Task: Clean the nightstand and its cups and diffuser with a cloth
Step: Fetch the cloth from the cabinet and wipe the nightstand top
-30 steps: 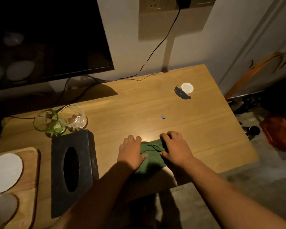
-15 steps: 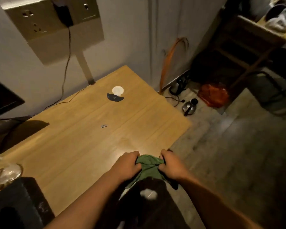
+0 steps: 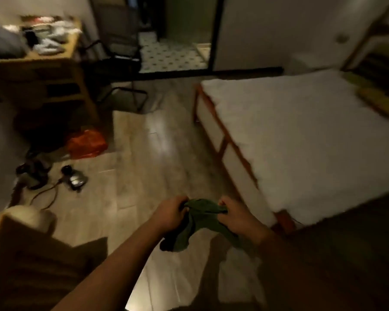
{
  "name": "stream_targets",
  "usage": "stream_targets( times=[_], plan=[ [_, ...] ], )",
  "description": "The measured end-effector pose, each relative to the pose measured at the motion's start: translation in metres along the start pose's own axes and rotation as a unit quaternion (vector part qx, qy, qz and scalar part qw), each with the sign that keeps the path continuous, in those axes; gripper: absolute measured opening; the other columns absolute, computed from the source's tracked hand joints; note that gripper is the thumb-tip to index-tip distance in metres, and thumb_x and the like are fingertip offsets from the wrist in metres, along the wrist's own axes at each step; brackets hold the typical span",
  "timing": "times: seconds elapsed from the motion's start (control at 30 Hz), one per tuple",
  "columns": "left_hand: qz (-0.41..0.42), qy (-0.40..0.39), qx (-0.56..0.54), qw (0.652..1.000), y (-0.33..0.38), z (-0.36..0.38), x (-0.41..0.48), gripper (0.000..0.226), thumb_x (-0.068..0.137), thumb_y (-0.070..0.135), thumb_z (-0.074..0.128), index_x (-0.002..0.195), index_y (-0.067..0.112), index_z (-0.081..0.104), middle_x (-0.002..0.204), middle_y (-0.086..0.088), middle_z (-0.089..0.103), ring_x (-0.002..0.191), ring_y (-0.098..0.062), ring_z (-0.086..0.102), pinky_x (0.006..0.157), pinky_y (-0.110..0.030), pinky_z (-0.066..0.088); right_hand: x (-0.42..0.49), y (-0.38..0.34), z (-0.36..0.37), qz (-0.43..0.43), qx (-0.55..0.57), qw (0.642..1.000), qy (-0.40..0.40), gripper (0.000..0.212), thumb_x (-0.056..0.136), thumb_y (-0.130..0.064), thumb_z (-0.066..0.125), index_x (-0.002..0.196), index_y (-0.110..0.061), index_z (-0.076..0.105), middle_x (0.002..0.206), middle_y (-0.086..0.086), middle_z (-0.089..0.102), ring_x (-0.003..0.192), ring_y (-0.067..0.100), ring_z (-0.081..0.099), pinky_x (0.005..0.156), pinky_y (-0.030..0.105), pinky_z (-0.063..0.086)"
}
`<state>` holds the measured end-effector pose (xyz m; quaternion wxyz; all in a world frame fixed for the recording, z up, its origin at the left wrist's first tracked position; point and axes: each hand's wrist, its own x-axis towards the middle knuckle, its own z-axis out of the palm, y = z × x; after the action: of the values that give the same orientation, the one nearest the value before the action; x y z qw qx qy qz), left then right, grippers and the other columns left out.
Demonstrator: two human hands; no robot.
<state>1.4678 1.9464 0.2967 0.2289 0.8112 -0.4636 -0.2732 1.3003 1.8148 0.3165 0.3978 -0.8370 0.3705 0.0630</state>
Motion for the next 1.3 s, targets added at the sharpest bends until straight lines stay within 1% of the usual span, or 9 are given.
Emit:
stream_targets(
  times=[0.1,0.17,0.27,0.4,0.5,0.67,0.93,1.13,1.3],
  plan=[
    [0.087,-0.067,0.012,0.994,0.119,0.057,0.058,0.017,0.094,0.023,0.053,0.106,0.015,0.063,0.102,-0.009,0.066,0.094,-0.022,0.061,0.078,-0.032,0.046,-0.051,0.104,-0.083,0.069,0.012,0.993,0.1,0.012,0.085,-0.024,0.056,0.095,-0.024,0.049,0.085,-0.002,0.053,0.076,0.014,0.055,0.066,0.023,0.047],
    [0.111,-0.083,0.026,0.99,0.171,0.08,0.079,0.021,0.092,0.028,0.057,0.108,0.016,0.064,0.103,-0.006,0.066,0.092,-0.017,0.06,0.079,-0.031,0.046,-0.077,0.145,-0.115,0.096,0.017,0.987,0.131,0.016,0.086,-0.028,0.055,0.1,-0.023,0.05,0.093,0.002,0.058,0.085,0.021,0.059,0.077,0.037,0.053],
    [0.157,-0.111,0.065,0.979,0.254,0.131,0.111,0.026,0.087,0.037,0.064,0.101,0.016,0.066,0.096,-0.002,0.064,0.087,-0.017,0.06,0.076,-0.03,0.046,-0.121,0.207,-0.161,0.161,0.057,0.973,0.157,0.022,0.093,-0.022,0.052,0.113,-0.013,0.053,0.102,0.008,0.058,0.09,0.02,0.056,0.076,0.028,0.047],
    [0.22,-0.178,0.115,0.952,0.356,0.205,0.15,0.033,0.085,0.045,0.065,0.096,0.014,0.068,0.091,-0.001,0.058,0.081,-0.013,0.054,0.071,-0.026,0.04,-0.163,0.293,-0.215,0.254,0.07,0.94,0.219,0.039,0.094,-0.032,0.048,0.131,-0.018,0.048,0.128,0.011,0.056,0.112,0.024,0.054,0.098,0.036,0.043],
    [0.261,-0.232,0.134,0.928,0.43,0.257,0.189,0.034,0.084,0.048,0.065,0.092,0.015,0.067,0.085,0.002,0.056,0.079,-0.013,0.055,0.07,-0.024,0.041,-0.181,0.354,-0.263,0.302,0.097,0.92,0.23,0.039,0.098,-0.026,0.046,0.134,-0.012,0.046,0.133,0.014,0.052,0.119,0.027,0.05,0.092,0.028,0.037],
    [0.303,-0.291,0.127,0.898,0.543,0.339,0.27,0.035,0.084,0.048,0.066,0.089,0.014,0.065,0.088,-0.001,0.062,0.082,-0.014,0.062,0.072,-0.024,0.049,-0.178,0.456,-0.346,0.352,0.116,0.892,0.258,0.044,0.097,-0.033,0.047,0.138,-0.017,0.043,0.139,0.009,0.048,0.124,0.025,0.047,0.108,0.034,0.035],
    [0.358,-0.401,0.154,0.829,0.738,0.453,0.369,0.032,0.081,0.037,0.072,0.103,0.021,0.056,0.104,0.0,0.06,0.094,-0.014,0.057,0.073,-0.022,0.042,-0.202,0.605,-0.487,0.419,0.181,0.836,0.303,0.04,0.097,-0.023,0.047,0.133,-0.005,0.046,0.132,0.017,0.052,0.12,0.03,0.051,0.1,0.036,0.041],
    [0.4,-0.406,0.195,0.798,0.872,0.545,0.43,0.035,0.082,0.033,0.072,0.111,0.019,0.057,0.107,-0.001,0.059,0.096,-0.015,0.056,0.082,-0.026,0.044,-0.222,0.722,-0.58,0.443,0.194,0.805,0.343,0.036,0.098,-0.017,0.046,0.127,0.004,0.049,0.129,0.025,0.051,0.121,0.037,0.049,0.103,0.041,0.038],
    [0.409,-0.399,0.216,0.792,0.986,0.631,0.48,0.031,0.084,0.025,0.069,0.111,0.018,0.056,0.105,0.0,0.056,0.095,-0.014,0.054,0.082,-0.026,0.042,-0.229,0.841,-0.669,0.418,0.194,0.809,0.364,0.009,0.097,-0.021,0.046,0.092,-0.023,0.053,0.099,0.009,0.054,0.104,0.031,0.055,0.092,0.036,0.044]
  ],
)
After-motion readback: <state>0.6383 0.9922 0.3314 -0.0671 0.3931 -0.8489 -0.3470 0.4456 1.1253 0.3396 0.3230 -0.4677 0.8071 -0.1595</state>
